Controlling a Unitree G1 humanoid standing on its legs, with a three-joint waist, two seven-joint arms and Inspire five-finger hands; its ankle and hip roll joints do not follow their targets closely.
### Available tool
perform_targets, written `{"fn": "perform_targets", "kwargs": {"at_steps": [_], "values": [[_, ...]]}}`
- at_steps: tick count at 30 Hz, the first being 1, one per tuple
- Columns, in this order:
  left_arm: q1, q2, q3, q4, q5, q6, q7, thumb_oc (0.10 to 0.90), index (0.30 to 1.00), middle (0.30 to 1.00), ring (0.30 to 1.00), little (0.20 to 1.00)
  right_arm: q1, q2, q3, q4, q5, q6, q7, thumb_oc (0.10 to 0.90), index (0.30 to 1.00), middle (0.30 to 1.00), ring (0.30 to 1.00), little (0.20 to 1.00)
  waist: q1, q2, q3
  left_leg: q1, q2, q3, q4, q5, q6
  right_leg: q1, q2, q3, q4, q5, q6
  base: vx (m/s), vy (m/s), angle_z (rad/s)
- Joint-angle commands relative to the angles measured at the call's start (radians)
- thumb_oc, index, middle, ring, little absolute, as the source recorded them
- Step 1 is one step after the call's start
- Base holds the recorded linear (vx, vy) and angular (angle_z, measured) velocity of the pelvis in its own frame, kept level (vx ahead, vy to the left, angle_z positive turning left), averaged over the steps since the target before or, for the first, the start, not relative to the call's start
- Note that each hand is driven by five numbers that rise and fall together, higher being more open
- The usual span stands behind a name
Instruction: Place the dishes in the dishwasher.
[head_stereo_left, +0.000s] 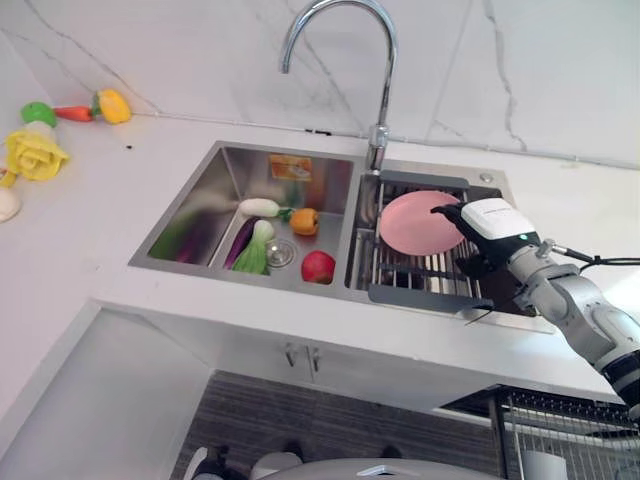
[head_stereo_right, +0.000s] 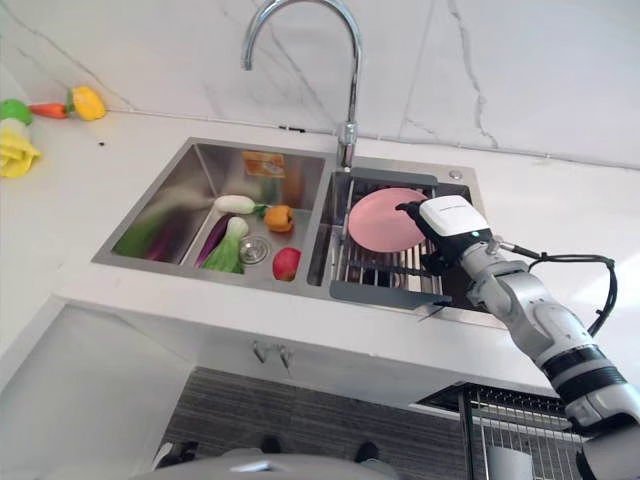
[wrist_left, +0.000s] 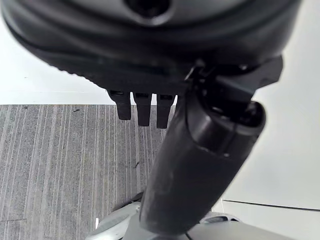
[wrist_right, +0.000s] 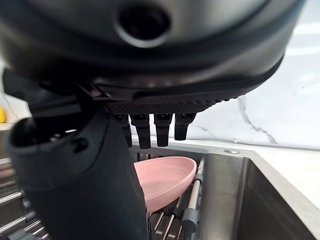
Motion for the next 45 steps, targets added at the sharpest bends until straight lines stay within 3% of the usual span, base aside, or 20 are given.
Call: {"fn": "perform_targets", "kwargs": {"at_steps": [1, 9, 10, 12, 13, 28, 36, 40, 41, 43, 45], "values": [[-0.068, 0.015, -0.083, 0.047, 0.021, -0.017, 0.016, 0.800, 0.900, 0.900, 0.900, 0.900, -0.194, -0.024, 0.028, 0.001, -0.043, 0.008, -0.065, 0.800, 0.900, 0.900, 0.900, 0.900, 0.021, -0.015, -0.012, -0.020, 0.079, -0.005, 0.006, 0.035, -0.083, 0.076, -0.054, -0.048, 0.017, -0.096, 0.083, -0.01, -0.015, 0.03], [-0.077, 0.002, -0.105, 0.050, 0.017, -0.016, 0.026, 0.800, 0.900, 0.900, 0.900, 0.900, -0.277, 0.048, 0.126, 0.130, -0.179, 0.051, -0.116, 0.800, 0.900, 0.900, 0.900, 0.900, 0.030, -0.008, -0.012, -0.023, 0.083, -0.013, 0.008, 0.038, -0.086, 0.079, -0.051, -0.056, 0.017, -0.100, 0.080, 0.00, -0.005, 0.04], [-0.078, -0.002, -0.106, 0.052, 0.018, -0.016, 0.031, 0.800, 0.900, 0.900, 0.900, 0.900, -0.264, 0.076, 0.116, 0.145, -0.240, 0.075, -0.153, 0.529, 0.493, 0.493, 0.493, 0.493, 0.032, -0.006, -0.011, -0.025, 0.084, -0.018, 0.009, 0.038, -0.085, 0.082, -0.049, -0.058, 0.017, -0.103, 0.078, 0.01, -0.008, 0.06], [-0.079, -0.002, -0.107, 0.054, 0.023, -0.015, 0.031, 0.800, 0.900, 0.900, 0.900, 0.900, -0.258, 0.087, 0.112, 0.152, -0.259, 0.082, -0.163, 0.474, 0.411, 0.411, 0.411, 0.411, 0.033, -0.005, -0.011, -0.024, 0.084, -0.020, 0.009, 0.038, -0.085, 0.084, -0.048, -0.060, 0.017, -0.105, 0.077, 0.00, -0.006, 0.05], [-0.077, -0.005, -0.106, 0.057, 0.027, -0.014, 0.034, 0.800, 0.900, 0.900, 0.900, 0.900, -0.247, 0.097, 0.102, 0.150, -0.297, 0.094, -0.185, 0.403, 0.305, 0.305, 0.305, 0.305, 0.033, -0.003, -0.011, -0.024, 0.084, -0.022, 0.009, 0.038, -0.085, 0.085, -0.047, -0.061, 0.017, -0.107, 0.076, 0.00, -0.002, 0.06], [-0.079, -0.006, -0.127, 0.048, 0.059, -0.023, 0.058, 0.800, 0.900, 0.900, 0.900, 0.900, -0.208, 0.151, 0.046, 0.146, -0.413, 0.165, -0.341, 0.400, 0.300, 0.300, 0.300, 0.300, 0.038, 0.004, -0.010, -0.017, 0.089, -0.026, 0.011, 0.036, -0.085, 0.090, -0.043, -0.060, 0.017, -0.116, 0.072, 0.00, 0.000, 0.00], [-0.092, -0.010, -0.127, 0.038, 0.124, -0.008, 0.049, 0.800, 0.900, 0.900, 0.900, 0.900, -0.008, 0.054, -0.283, -0.251, -0.362, 0.148, -0.433, 0.400, 0.300, 0.300, 0.300, 0.300, -0.030, 0.012, -0.004, -0.013, 0.094, -0.012, 0.013, 0.030, -0.083, 0.074, -0.035, -0.032, 0.017, -0.119, 0.072, 0.00, 0.008, 0.07], [-0.089, -0.014, -0.106, 0.040, 0.138, -0.003, 0.048, 0.800, 0.900, 0.900, 0.900, 0.900, 0.111, 0.034, -0.472, -0.415, -0.307, 0.129, -0.467, 0.400, 0.300, 0.300, 0.300, 0.300, -0.079, 0.014, 0.002, 0.006, 0.087, 0.023, 0.012, 0.015, -0.075, 0.050, -0.038, 0.027, 0.019, -0.106, 0.081, 0.02, 0.031, -0.31], [-0.089, -0.014, -0.108, 0.040, 0.138, -0.003, 0.048, 0.800, 0.900, 0.900, 0.900, 0.900, 0.115, 0.034, -0.475, -0.418, -0.307, 0.129, -0.465, 0.400, 0.300, 0.300, 0.300, 0.300, -0.076, 0.014, 0.001, 0.006, 0.087, 0.025, 0.012, 0.014, -0.075, 0.049, -0.038, 0.028, 0.019, -0.106, 0.081, 0.00, 0.050, -0.58], [-0.088, -0.017, -0.097, 0.035, 0.148, -0.001, 0.045, 0.800, 0.900, 0.900, 0.900, 0.900, 0.176, 0.033, -0.572, -0.476, -0.269, 0.127, -0.481, 0.400, 0.300, 0.300, 0.300, 0.300, -0.124, 0.016, 0.006, 0.019, 0.083, 0.060, 0.011, 0.003, -0.069, 0.023, -0.042, 0.076, 0.019, -0.093, 0.088, 0.02, 0.049, -0.62], [-0.088, -0.018, -0.089, 0.023, 0.142, -0.003, 0.047, 0.800, 0.900, 0.900, 0.900, 0.900, 0.229, 0.031, -0.646, -0.512, -0.265, 0.133, -0.486, 0.400, 0.300, 0.300, 0.300, 0.300, -0.147, 0.019, 0.006, 0.026, 0.081, 0.094, 0.010, -0.005, -0.064, -0.003, -0.043, 0.115, 0.021, -0.084, 0.094, 0.02, 0.059, -0.40]]}}
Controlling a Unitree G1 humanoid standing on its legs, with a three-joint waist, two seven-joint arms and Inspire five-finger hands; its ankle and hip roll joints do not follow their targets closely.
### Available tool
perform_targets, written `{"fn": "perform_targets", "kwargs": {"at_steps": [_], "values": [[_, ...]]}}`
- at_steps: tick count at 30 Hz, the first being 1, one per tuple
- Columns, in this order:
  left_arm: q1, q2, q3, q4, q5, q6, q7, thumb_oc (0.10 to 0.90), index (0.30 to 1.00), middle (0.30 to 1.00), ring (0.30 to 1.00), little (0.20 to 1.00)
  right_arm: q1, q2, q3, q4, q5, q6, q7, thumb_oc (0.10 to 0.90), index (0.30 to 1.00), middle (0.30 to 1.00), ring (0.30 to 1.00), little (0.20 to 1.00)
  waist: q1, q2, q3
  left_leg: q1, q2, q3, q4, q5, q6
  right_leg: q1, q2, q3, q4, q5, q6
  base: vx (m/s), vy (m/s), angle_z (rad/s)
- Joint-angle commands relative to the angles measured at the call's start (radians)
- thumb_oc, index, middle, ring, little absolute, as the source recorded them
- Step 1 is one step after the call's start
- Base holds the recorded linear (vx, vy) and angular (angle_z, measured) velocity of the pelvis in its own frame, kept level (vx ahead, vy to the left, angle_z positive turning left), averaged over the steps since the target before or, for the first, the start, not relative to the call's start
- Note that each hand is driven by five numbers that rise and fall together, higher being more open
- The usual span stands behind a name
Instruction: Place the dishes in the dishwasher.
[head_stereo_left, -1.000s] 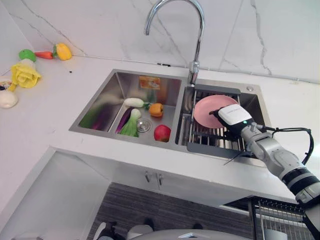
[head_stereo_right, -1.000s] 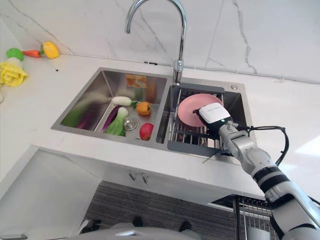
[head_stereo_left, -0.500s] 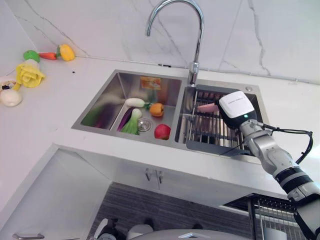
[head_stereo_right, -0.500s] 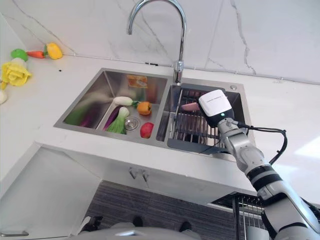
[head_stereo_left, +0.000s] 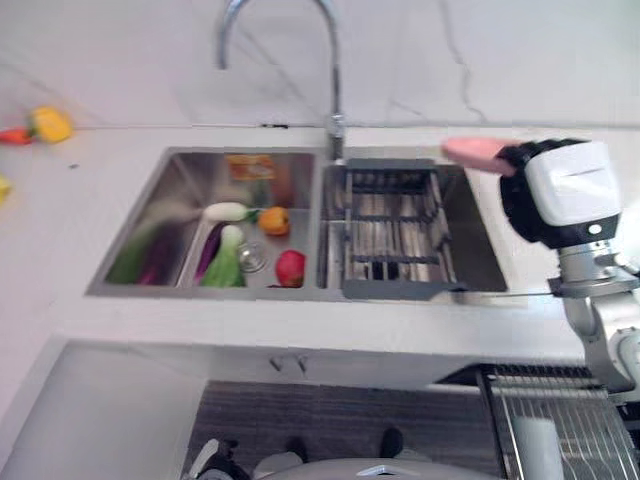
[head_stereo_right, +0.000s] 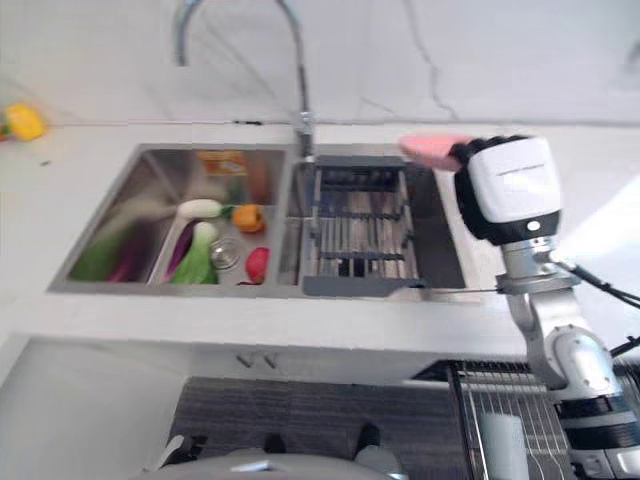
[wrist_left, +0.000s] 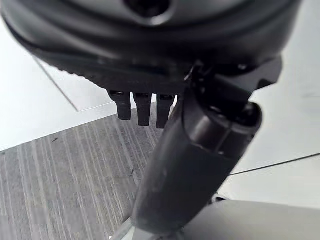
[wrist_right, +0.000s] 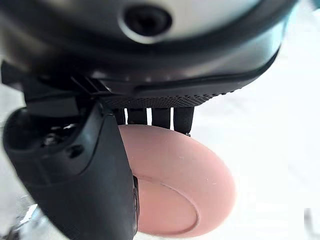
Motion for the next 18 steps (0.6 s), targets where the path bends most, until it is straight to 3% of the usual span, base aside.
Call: {"fn": "perform_targets", "kwargs": {"at_steps": [1, 3, 4, 9, 10, 12, 15, 18], "values": [[-0.066, -0.006, -0.010, 0.019, 0.017, -0.014, 0.024, 0.800, 0.900, 0.900, 0.900, 0.900, -0.077, -0.099, -0.164, -0.100, 0.055, 0.029, -0.104, 0.400, 0.300, 0.300, 0.300, 0.300, -0.032, -0.006, -0.026, 0.010, 0.071, 0.038, 0.012, -0.027, -0.054, 0.016, -0.064, 0.037, 0.021, -0.086, 0.115, 0.04, 0.074, -0.80], [-0.066, -0.011, -0.001, 0.007, 0.005, -0.019, 0.029, 0.800, 0.900, 0.900, 0.900, 0.900, -0.021, -0.066, -0.244, -0.121, 0.078, 0.043, -0.136, 0.400, 0.300, 0.300, 0.300, 0.300, -0.070, -0.003, -0.020, 0.019, 0.067, 0.081, 0.009, -0.034, -0.049, -0.012, -0.064, 0.079, 0.023, -0.072, 0.123, 0.00, 0.060, -0.94], [-0.066, -0.010, -0.002, 0.007, 0.005, -0.018, 0.029, 0.800, 0.900, 0.900, 0.900, 0.900, -0.017, -0.064, -0.248, -0.125, 0.079, 0.043, -0.134, 0.400, 0.300, 0.300, 0.300, 0.300, -0.066, -0.004, -0.021, 0.016, 0.066, 0.084, 0.008, -0.027, -0.049, -0.017, -0.064, 0.081, 0.022, -0.066, 0.121, -0.03, 0.065, -0.96], [-0.073, -0.021, 0.014, -0.016, -0.006, -0.026, 0.040, 0.800, 0.900, 0.900, 0.900, 0.900, 0.154, 0.114, -0.380, -0.122, 0.116, 0.080, -0.184, 0.400, 0.300, 0.300, 0.300, 0.300, -0.156, 0.011, -0.001, 0.025, 0.055, 0.161, 0.007, -0.048, -0.036, -0.081, -0.063, 0.170, 0.031, -0.045, 0.133, 0.01, 0.061, -0.87], [-0.073, -0.021, 0.014, -0.016, -0.006, -0.026, 0.040, 0.800, 0.900, 0.900, 0.900, 0.900, 0.154, 0.114, -0.380, -0.122, 0.116, 0.080, -0.184, 0.400, 0.300, 0.300, 0.300, 0.300, -0.156, 0.011, -0.001, 0.025, 0.055, 0.161, 0.007, -0.048, -0.036, -0.081, -0.063, 0.170, 0.031, -0.045, 0.133, -0.01, 0.030, -0.33], [-0.072, -0.028, 0.021, -0.021, -0.018, -0.030, 0.044, 0.800, 0.900, 0.900, 0.900, 0.900, 0.221, 0.191, -0.393, -0.130, 0.102, 0.093, -0.187, 0.400, 0.300, 0.300, 0.300, 0.300, -0.179, 0.016, 0.007, 0.027, 0.052, 0.178, 0.008, -0.050, -0.034, -0.094, -0.063, 0.190, 0.033, -0.042, 0.133, -0.01, 0.029, -0.39], [-0.072, -0.029, 0.024, -0.025, -0.022, -0.031, 0.044, 0.800, 0.900, 0.900, 0.900, 0.900, 0.242, 0.213, -0.395, -0.142, 0.100, 0.090, -0.183, 0.400, 0.300, 0.300, 0.300, 0.300, -0.185, 0.015, 0.011, 0.025, 0.051, 0.183, 0.006, -0.042, -0.033, -0.101, -0.063, 0.195, 0.037, -0.037, 0.130, -0.03, 0.007, -0.35], [-0.078, -0.033, -0.005, -0.030, -0.015, -0.037, 0.036, 0.800, 0.900, 0.900, 0.900, 0.900, 0.266, 0.244, -0.320, -0.087, 0.114, 0.079, -0.160, 0.400, 0.300, 0.300, 0.300, 0.300, -0.194, 0.023, 0.040, 0.025, 0.048, 0.183, 0.012, -0.048, -0.030, -0.116, -0.065, 0.203, 0.056, -0.045, 0.130, -0.05, 0.023, -0.19]]}}
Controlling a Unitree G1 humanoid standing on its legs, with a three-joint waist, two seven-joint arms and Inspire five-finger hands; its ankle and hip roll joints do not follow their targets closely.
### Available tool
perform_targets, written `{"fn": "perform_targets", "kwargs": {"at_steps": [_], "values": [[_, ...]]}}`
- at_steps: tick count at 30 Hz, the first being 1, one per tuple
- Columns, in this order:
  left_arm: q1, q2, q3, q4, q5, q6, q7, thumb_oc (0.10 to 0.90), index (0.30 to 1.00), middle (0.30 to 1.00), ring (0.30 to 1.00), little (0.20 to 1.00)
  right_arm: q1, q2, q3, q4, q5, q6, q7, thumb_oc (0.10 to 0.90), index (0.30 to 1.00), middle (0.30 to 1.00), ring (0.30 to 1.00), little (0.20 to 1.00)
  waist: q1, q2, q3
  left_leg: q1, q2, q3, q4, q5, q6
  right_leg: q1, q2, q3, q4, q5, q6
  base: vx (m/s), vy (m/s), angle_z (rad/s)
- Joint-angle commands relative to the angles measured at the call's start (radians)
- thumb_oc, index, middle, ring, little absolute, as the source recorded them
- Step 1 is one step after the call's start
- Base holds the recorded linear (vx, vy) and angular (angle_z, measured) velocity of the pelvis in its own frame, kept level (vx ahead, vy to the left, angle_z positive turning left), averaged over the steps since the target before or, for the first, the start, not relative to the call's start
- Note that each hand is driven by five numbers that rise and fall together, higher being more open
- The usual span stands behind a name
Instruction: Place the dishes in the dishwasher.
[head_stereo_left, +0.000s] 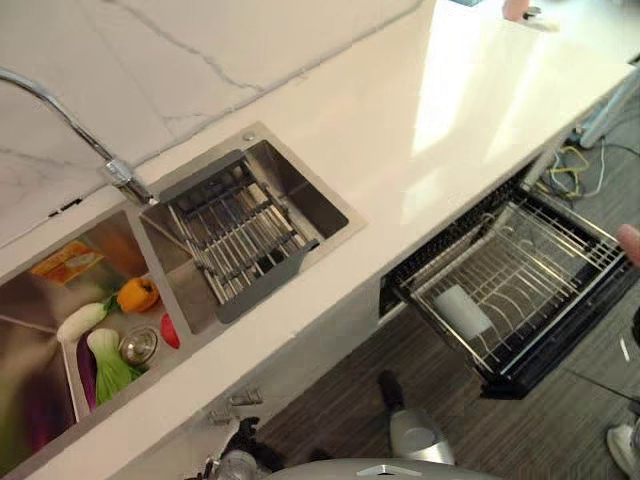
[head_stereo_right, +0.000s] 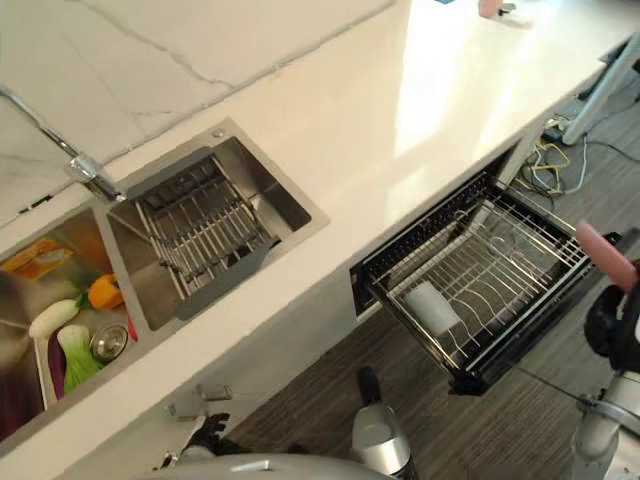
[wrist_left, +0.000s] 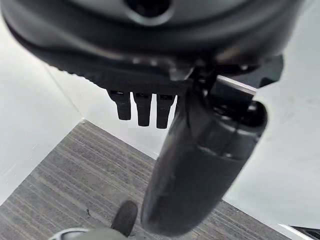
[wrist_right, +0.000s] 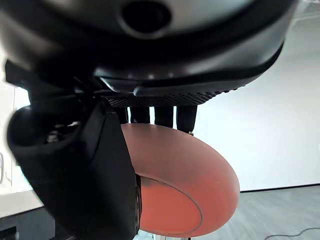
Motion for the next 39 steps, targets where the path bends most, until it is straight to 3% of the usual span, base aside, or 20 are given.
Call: {"fn": "perform_targets", "kwargs": {"at_steps": [1, 3, 5, 8, 10, 14, 16, 20, 25, 26, 30, 32, 37, 39], "values": [[-0.039, 0.057, -0.033, 0.026, 0.009, -0.029, 0.014, 0.800, 0.900, 0.900, 0.900, 0.900, -0.187, -0.127, -0.002, -0.070, -0.013, -0.051, -0.066, 0.400, 0.300, 0.300, 0.300, 0.300, 0.056, -0.078, -0.019, 0.018, 0.040, -0.034, 0.018, 0.012, -0.007, 0.066, -0.099, -0.020, 0.057, -0.109, 0.109, -0.11, 0.026, -0.35], [-0.047, 0.060, -0.041, 0.021, 0.009, -0.033, 0.009, 0.800, 0.900, 0.900, 0.900, 0.900, -0.205, -0.148, 0.054, -0.008, -0.020, -0.047, -0.055, 0.400, 0.300, 0.300, 0.300, 0.300, 0.059, -0.077, 0.003, 0.012, 0.039, -0.034, 0.021, 0.015, -0.007, 0.054, -0.100, -0.017, 0.070, -0.110, 0.107, -0.11, -0.001, -0.17], [-0.058, 0.070, -0.063, 0.010, 0.004, -0.039, 0.003, 0.800, 0.900, 0.900, 0.900, 0.900, -0.269, -0.193, 0.151, 0.123, -0.024, -0.025, -0.036, 0.400, 0.300, 0.300, 0.300, 0.300, 0.089, -0.072, 0.037, 0.000, 0.039, -0.048, 0.026, 0.022, -0.007, 0.047, -0.106, -0.024, 0.080, -0.109, 0.104, -0.13, -0.025, -0.05], [-0.059, 0.074, -0.067, 0.011, 0.006, -0.040, 0.002, 0.800, 0.900, 0.900, 0.900, 0.900, -0.285, -0.209, 0.178, 0.168, -0.031, -0.018, -0.032, 0.400, 0.300, 0.300, 0.300, 0.300, 0.100, -0.071, 0.043, -0.002, 0.039, -0.053, 0.027, 0.024, -0.007, 0.050, -0.108, -0.031, 0.081, -0.110, 0.103, -0.06, -0.025, 0.14], [-0.067, 0.092, -0.071, 0.012, 0.011, -0.039, -0.001, 0.800, 0.900, 0.900, 0.900, 0.900, -0.360, -0.265, 0.274, 0.366, -0.035, 0.010, -0.028, 0.400, 0.300, 0.300, 0.300, 0.300, 0.133, -0.066, 0.063, -0.028, 0.043, -0.081, 0.036, 0.039, -0.013, 0.052, -0.115, -0.061, 0.084, -0.108, 0.095, -0.10, -0.068, 0.48], [-0.071, 0.096, -0.072, 0.020, 0.014, -0.036, -0.001, 0.800, 0.900, 0.900, 0.900, 0.900, -0.381, -0.274, 0.290, 0.412, -0.031, 0.020, -0.029, 0.400, 0.300, 0.300, 0.300, 0.300, 0.142, -0.064, 0.064, -0.035, 0.045, -0.088, 0.036, 0.042, -0.013, 0.051, -0.115, -0.068, 0.084, -0.109, 0.093, -0.03, -0.030, 0.47], [-0.081, 0.103, -0.081, 0.022, -0.013, -0.039, 0.003, 0.800, 0.900, 0.900, 0.900, 0.900, -0.498, -0.322, 0.409, 0.649, -0.007, 0.048, -0.025, 0.400, 0.300, 0.300, 0.300, 0.300, 0.182, -0.045, 0.083, -0.065, 0.054, -0.119, 0.048, 0.057, -0.023, 0.058, -0.122, -0.110, 0.081, -0.112, 0.086, -0.11, -0.064, 0.78], [-0.076, 0.100, -0.087, 0.008, -0.040, -0.044, 0.003, 0.800, 0.900, 0.900, 0.900, 0.900, -0.561, -0.350, 0.469, 0.768, -0.017, 0.073, -0.027, 0.400, 0.300, 0.300, 0.300, 0.300, 0.194, -0.030, 0.091, -0.076, 0.058, -0.135, 0.057, 0.063, -0.028, 0.069, -0.123, -0.129, 0.078, -0.115, 0.083, -0.03, -0.032, 0.23], [-0.077, 0.098, -0.087, 0.013, -0.045, -0.043, 0.004, 0.800, 0.900, 0.900, 0.900, 0.900, -0.574, -0.351, 0.477, 0.781, -0.019, 0.081, -0.029, 0.400, 0.300, 0.300, 0.300, 0.300, 0.195, -0.026, 0.094, -0.079, 0.060, -0.139, 0.059, 0.065, -0.030, 0.074, -0.124, -0.136, 0.078, -0.118, 0.081, -0.01, -0.018, 0.22], [-0.079, 0.088, -0.115, -0.006, -0.040, -0.044, 0.002, 0.800, 0.900, 0.900, 0.900, 0.900, -0.552, -0.333, 0.436, 0.732, 0.039, 0.066, -0.058, 0.800, 0.900, 0.900, 0.900, 0.900, 0.196, -0.004, 0.092, -0.087, 0.067, -0.164, 0.063, 0.076, -0.039, 0.097, -0.123, -0.159, 0.068, -0.131, 0.075, 0.01, -0.065, -0.04], [-0.069, 0.080, -0.106, -0.005, -0.035, -0.037, -0.006, 0.800, 0.900, 0.900, 0.900, 0.900, -0.482, -0.320, 0.368, 0.626, 0.083, 0.034, -0.024, 0.800, 0.900, 0.900, 0.900, 0.900, 0.189, 0.004, 0.075, -0.087, 0.068, -0.178, 0.055, 0.084, -0.042, 0.114, -0.117, -0.176, 0.061, -0.142, 0.070, 0.03, -0.052, 0.25], [-0.066, 0.070, -0.085, -0.001, -0.038, -0.021, -0.003, 0.800, 0.900, 0.900, 0.900, 0.900, -0.407, -0.245, 0.248, 0.458, 0.261, -0.030, -0.018, 0.800, 0.900, 0.900, 0.900, 0.900, 0.174, 0.005, 0.068, -0.085, 0.065, -0.184, 0.049, 0.087, -0.043, 0.124, -0.116, -0.183, 0.055, -0.145, 0.067, 0.03, -0.054, 0.07], [-0.057, 0.067, -0.076, -0.009, -0.027, -0.011, -0.012, 0.800, 0.900, 0.900, 0.900, 0.900, -0.339, -0.216, 0.163, 0.343, 0.291, -0.039, 0.017, 0.800, 0.900, 0.900, 0.900, 0.900, 0.169, 0.005, 0.061, -0.081, 0.065, -0.187, 0.046, 0.087, -0.043, 0.129, -0.113, -0.188, 0.053, -0.148, 0.065, 0.01, -0.011, 0.02], [-0.053, 0.065, -0.073, -0.014, -0.020, -0.007, -0.019, 0.800, 0.900, 0.900, 0.900, 0.900, -0.318, -0.197, 0.081, 0.281, 0.331, -0.045, -0.014, 0.800, 0.900, 0.900, 0.900, 0.900, 0.158, 0.007, 0.056, -0.075, 0.065, -0.185, 0.040, 0.088, -0.043, 0.132, -0.109, -0.184, 0.049, -0.151, 0.064, 0.02, -0.015, 0.03]]}}
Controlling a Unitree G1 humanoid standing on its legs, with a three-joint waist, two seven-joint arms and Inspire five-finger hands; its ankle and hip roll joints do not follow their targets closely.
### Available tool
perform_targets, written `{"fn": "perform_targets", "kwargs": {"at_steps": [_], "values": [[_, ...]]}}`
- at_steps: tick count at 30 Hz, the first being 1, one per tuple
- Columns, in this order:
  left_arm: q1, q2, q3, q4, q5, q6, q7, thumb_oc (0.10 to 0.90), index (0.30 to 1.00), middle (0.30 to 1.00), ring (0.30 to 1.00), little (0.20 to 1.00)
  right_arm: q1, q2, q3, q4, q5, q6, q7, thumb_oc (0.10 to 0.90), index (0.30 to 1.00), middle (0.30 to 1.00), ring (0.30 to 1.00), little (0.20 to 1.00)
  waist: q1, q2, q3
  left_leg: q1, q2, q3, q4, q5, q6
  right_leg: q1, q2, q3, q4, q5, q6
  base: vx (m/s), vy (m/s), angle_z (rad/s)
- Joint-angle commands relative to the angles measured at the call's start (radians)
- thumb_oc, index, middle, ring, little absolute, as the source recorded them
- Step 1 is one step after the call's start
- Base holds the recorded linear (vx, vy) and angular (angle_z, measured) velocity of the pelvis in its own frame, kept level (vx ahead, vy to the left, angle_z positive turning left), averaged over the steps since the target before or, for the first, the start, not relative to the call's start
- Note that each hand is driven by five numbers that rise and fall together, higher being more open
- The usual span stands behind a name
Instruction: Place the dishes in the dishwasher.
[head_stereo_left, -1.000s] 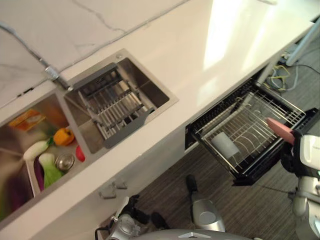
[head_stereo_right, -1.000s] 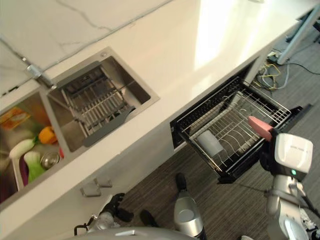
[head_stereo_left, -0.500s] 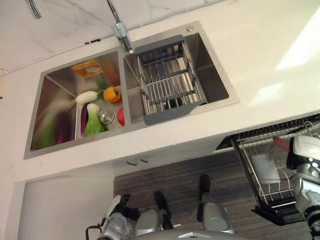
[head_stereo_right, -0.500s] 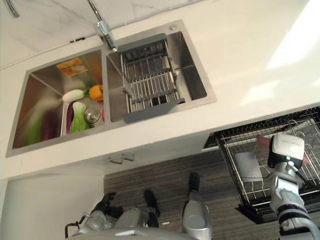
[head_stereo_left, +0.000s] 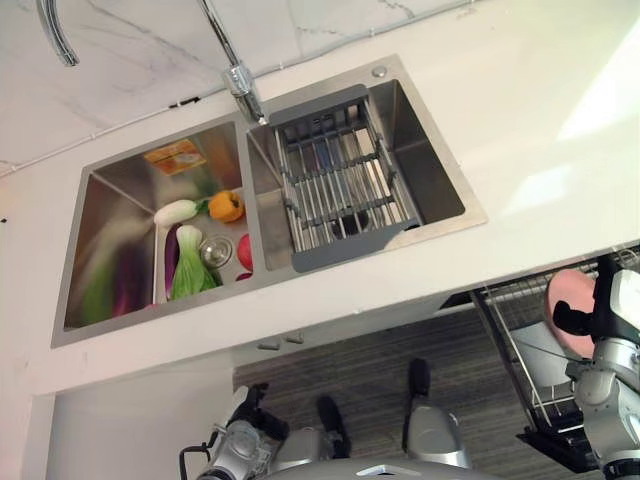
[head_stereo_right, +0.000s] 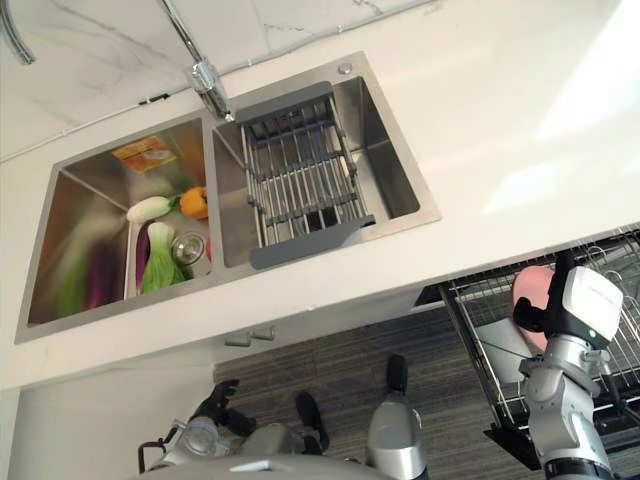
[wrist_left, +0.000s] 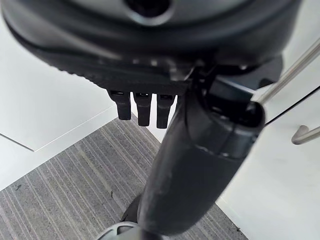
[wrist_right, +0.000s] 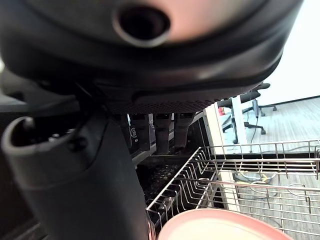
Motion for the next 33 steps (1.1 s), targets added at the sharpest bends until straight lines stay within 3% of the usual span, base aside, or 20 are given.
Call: {"fn": "perform_targets", "kwargs": {"at_steps": [1, 4, 5, 7, 9, 12, 13, 14, 19, 20, 21, 24, 26, 33], "values": [[-0.008, 0.030, -0.008, 0.048, 0.001, 0.009, 0.007, 0.800, 0.900, 0.900, 0.900, 0.900, -0.044, -0.052, -0.142, -0.079, 0.047, -0.036, -0.076, 0.800, 0.900, 0.900, 0.900, 0.900, -0.003, -0.048, -0.057, -0.033, 0.040, -0.034, 0.033, 0.020, -0.039, 0.050, -0.062, 0.005, 0.048, -0.145, 0.085, 0.00, 0.000, 0.00], [-0.007, 0.028, -0.002, 0.050, -0.009, 0.012, 0.014, 0.800, 0.900, 0.900, 0.900, 0.900, -0.030, -0.031, -0.230, -0.100, 0.083, -0.030, -0.152, 0.800, 0.900, 0.900, 0.900, 0.900, -0.019, -0.049, -0.060, -0.026, 0.040, -0.031, 0.028, 0.018, -0.038, 0.052, -0.059, 0.013, 0.047, -0.146, 0.085, 0.02, -0.001, -0.01], [-0.009, 0.030, 0.009, 0.058, -0.016, 0.014, 0.025, 0.800, 0.900, 0.900, 0.900, 0.900, 0.012, -0.026, -0.293, -0.040, 0.087, 0.000, -0.202, 0.800, 0.900, 0.900, 0.900, 0.900, -0.025, -0.054, -0.065, -0.014, 0.040, -0.031, 0.022, 0.012, -0.039, 0.061, -0.056, 0.016, 0.047, -0.155, 0.086, 0.04, -0.006, -0.04], [-0.011, 0.033, 0.010, 0.061, -0.017, 0.014, 0.027, 0.800, 0.900, 0.900, 0.900, 0.900, 0.031, -0.028, -0.318, 0.010, 0.093, 0.021, -0.231, 0.800, 0.900, 0.900, 0.900, 0.900, -0.025, -0.055, -0.070, -0.020, 0.041, -0.033, 0.020, 0.018, -0.037, 0.054, -0.054, 0.016, 0.050, -0.152, 0.083, 0.02, -0.008, 0.01], [-0.020, 0.032, 0.011, 0.064, -0.008, 0.023, 0.030, 0.800, 0.900, 0.900, 0.900, 0.900, 0.053, 0.007, -0.411, 0.089, 0.190, 0.065, -0.322, 0.800, 0.900, 0.900, 0.900, 0.900, -0.035, -0.059, -0.083, -0.017, 0.045, -0.043, 0.017, 0.010, -0.039, 0.061, -0.048, 0.014, 0.054, -0.168, 0.078, 0.04, -0.037, -0.03], [-0.032, 0.034, 0.004, 0.058, -0.010, 0.027, 0.044, 0.800, 0.900, 0.900, 0.900, 0.900, 0.070, 0.059, -0.472, 0.157, 0.309, 0.034, -0.427, 0.800, 0.900, 0.900, 0.900, 0.900, -0.038, -0.059, -0.091, -0.023, 0.047, -0.055, 0.014, 0.016, -0.036, 0.058, -0.045, 0.006, 0.062, -0.168, 0.073, 0.01, -0.033, 0.06], [-0.029, 0.035, -0.001, 0.056, -0.011, 0.029, 0.043, 0.800, 0.900, 0.900, 0.900, 0.900, 0.071, 0.053, -0.470, 0.170, 0.317, 0.027, -0.433, 0.800, 0.900, 0.900, 0.900, 0.900, -0.037, -0.058, -0.094, -0.024, 0.047, -0.057, 0.014, 0.016, -0.037, 0.058, -0.045, 0.004, 0.064, -0.170, 0.073, 0.01, -0.020, 0.05], [-0.033, 0.037, -0.002, 0.053, -0.018, 0.028, 0.047, 0.800, 0.900, 0.900, 0.900, 0.900, 0.092, 0.047, -0.464, 0.225, 0.302, 0.070, -0.443, 0.800, 0.900, 0.900, 0.900, 0.900, -0.036, -0.058, -0.096, -0.024, 0.048, -0.061, 0.013, 0.015, -0.036, 0.057, -0.043, 0.004, 0.070, -0.174, 0.068, 0.01, -0.009, 0.03], [-0.050, 0.032, -0.007, 0.053, -0.028, 0.037, 0.037, 0.800, 0.900, 0.900, 0.900, 0.900, 0.081, 0.059, -0.439, 0.317, 0.357, 0.088, -0.442, 0.800, 0.900, 0.900, 0.900, 0.900, -0.037, -0.056, -0.092, -0.028, 0.050, -0.072, 0.013, 0.017, -0.036, 0.050, -0.036, 0.000, 0.083, -0.183, 0.061, 0.00, -0.003, 0.02], [-0.051, 0.031, -0.009, 0.049, -0.029, 0.037, 0.033, 0.800, 0.900, 0.900, 0.900, 0.900, 0.076, 0.070, -0.414, 0.329, 0.362, 0.088, -0.426, 0.435, 0.352, 0.352, 0.352, 0.352, -0.034, -0.054, -0.089, -0.030, 0.050, -0.076, 0.014, 0.018, -0.035, 0.049, -0.036, -0.002, 0.085, -0.184, 0.060, 0.00, 0.000, 0.00], [-0.049, 0.033, -0.011, 0.050, -0.027, 0.036, 0.028, 0.800, 0.900, 0.900, 0.900, 0.900, 0.058, 0.077, -0.395, 0.335, 0.376, 0.075, -0.415, 0.400, 0.300, 0.300, 0.300, 0.300, -0.033, -0.053, -0.088, -0.031, 0.050, -0.078, 0.014, 0.018, -0.034, 0.047, -0.035, -0.003, 0.086, -0.184, 0.060, 0.00, 0.000, 0.00], [-0.051, 0.035, -0.014, 0.057, -0.032, 0.032, 0.021, 0.800, 0.900, 0.900, 0.900, 0.900, 0.004, 0.097, -0.318, 0.383, 0.409, 0.030, -0.386, 0.400, 0.300, 0.300, 0.300, 0.300, -0.029, -0.051, -0.079, -0.034, 0.050, -0.082, 0.016, 0.021, -0.033, 0.045, -0.035, -0.003, 0.091, -0.186, 0.059, 0.00, 0.000, 0.00], [-0.049, 0.032, -0.025, 0.069, -0.035, 0.028, 0.020, 0.800, 0.900, 0.900, 0.900, 0.900, -0.065, 0.112, -0.192, 0.356, 0.376, -0.007, -0.326, 0.400, 0.300, 0.300, 0.300, 0.300, -0.015, -0.042, -0.069, -0.037, 0.048, -0.083, 0.018, 0.024, -0.033, 0.042, -0.037, -0.003, 0.096, -0.187, 0.058, -0.04, 0.007, 0.09], [-0.033, 0.039, -0.057, 0.054, -0.022, 0.015, 0.024, 0.800, 0.900, 0.900, 0.900, 0.900, -0.261, 0.070, 0.036, 0.406, 0.327, -0.039, -0.247, 0.400, 0.300, 0.300, 0.300, 0.300, 0.024, -0.030, -0.067, -0.031, 0.044, -0.085, 0.020, 0.027, -0.035, 0.062, -0.042, -0.020, 0.079, -0.180, 0.062, -0.01, 0.002, 0.01]]}}
